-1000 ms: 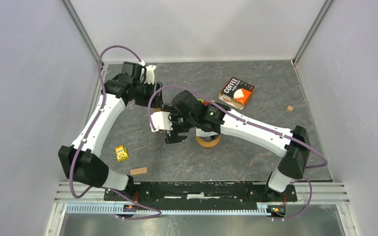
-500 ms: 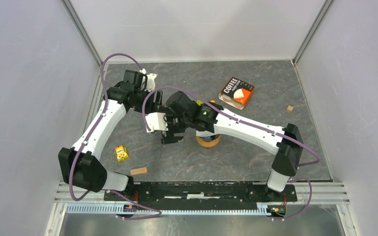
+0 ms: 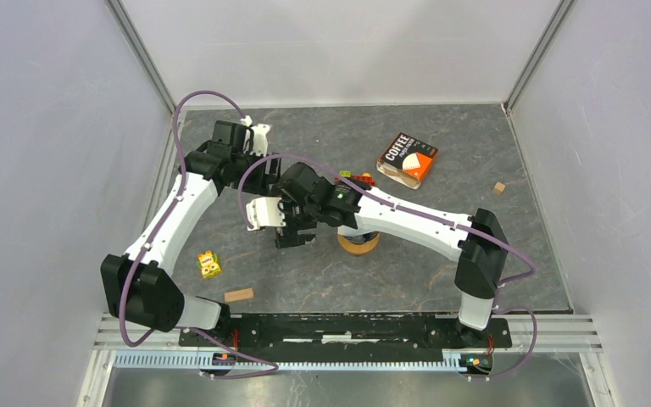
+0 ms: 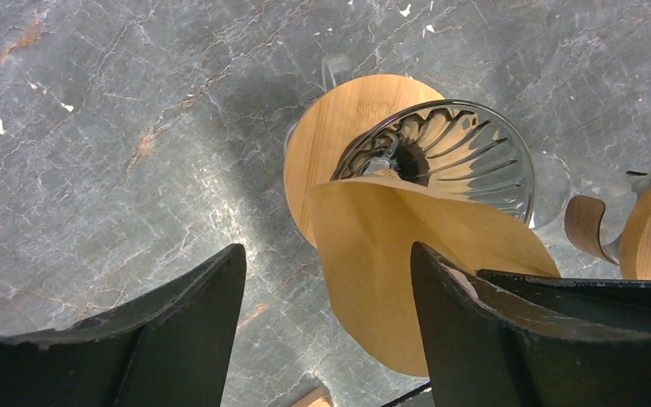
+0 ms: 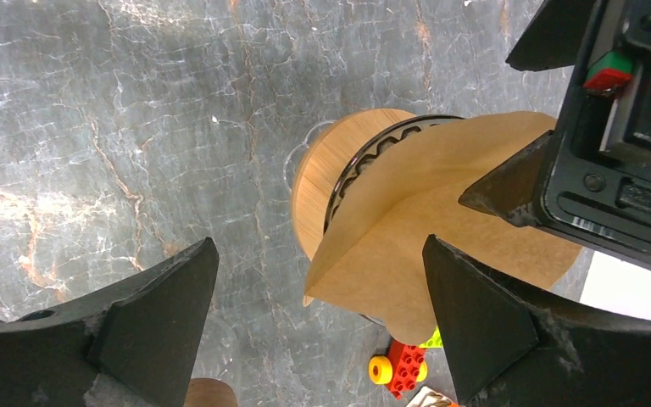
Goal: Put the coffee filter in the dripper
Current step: Place the coffee filter in the coffee dripper.
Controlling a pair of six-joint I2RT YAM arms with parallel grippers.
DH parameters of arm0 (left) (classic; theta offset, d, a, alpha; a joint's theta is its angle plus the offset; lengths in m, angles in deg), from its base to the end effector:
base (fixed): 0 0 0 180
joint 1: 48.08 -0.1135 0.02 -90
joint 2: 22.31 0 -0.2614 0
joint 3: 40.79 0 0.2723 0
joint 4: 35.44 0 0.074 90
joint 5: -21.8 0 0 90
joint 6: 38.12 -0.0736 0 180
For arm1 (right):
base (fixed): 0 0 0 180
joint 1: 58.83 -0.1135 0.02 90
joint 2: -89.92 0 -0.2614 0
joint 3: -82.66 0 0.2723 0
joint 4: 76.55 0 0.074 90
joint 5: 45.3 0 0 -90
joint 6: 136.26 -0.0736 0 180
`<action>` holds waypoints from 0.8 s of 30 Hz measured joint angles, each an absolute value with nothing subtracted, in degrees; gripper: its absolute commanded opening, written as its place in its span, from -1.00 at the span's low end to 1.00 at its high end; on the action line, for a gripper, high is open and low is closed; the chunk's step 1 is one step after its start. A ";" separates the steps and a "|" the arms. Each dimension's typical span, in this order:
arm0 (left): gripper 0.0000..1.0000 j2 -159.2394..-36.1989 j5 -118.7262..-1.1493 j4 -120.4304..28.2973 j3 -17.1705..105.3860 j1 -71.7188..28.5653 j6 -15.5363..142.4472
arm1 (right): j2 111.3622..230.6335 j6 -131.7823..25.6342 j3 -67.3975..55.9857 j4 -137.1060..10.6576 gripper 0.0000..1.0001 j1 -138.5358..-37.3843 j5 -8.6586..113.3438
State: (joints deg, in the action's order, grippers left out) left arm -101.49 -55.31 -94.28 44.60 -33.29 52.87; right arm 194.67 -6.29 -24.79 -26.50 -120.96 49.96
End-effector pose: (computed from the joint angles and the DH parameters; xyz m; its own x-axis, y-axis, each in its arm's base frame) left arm 0.3150 -0.1001 0.2839 -0.7748 0.1872 -0.6038 0.3664 0.9113 -0.1877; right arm 0.2083 0.4083 0.2708 0.3206 -0.7621 -0.5626 -0.9178 -0.1030 -0.3836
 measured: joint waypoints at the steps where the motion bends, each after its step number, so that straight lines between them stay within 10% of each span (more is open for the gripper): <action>1: 0.56 -101.49 -55.10 -94.15 44.60 -33.29 52.87 | 194.69 -6.18 -24.79 -26.48 0.96 -120.98 49.56; 24: 0.56 -102.56 -54.46 -91.72 41.37 -33.29 52.85 | 196.52 -2.38 -24.77 -26.48 0.96 -118.58 47.75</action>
State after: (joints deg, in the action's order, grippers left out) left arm -102.56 -54.46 -91.72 41.37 -33.29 52.85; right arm 196.52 -2.38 -24.77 -26.48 -118.58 47.75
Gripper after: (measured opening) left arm 0.782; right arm 0.979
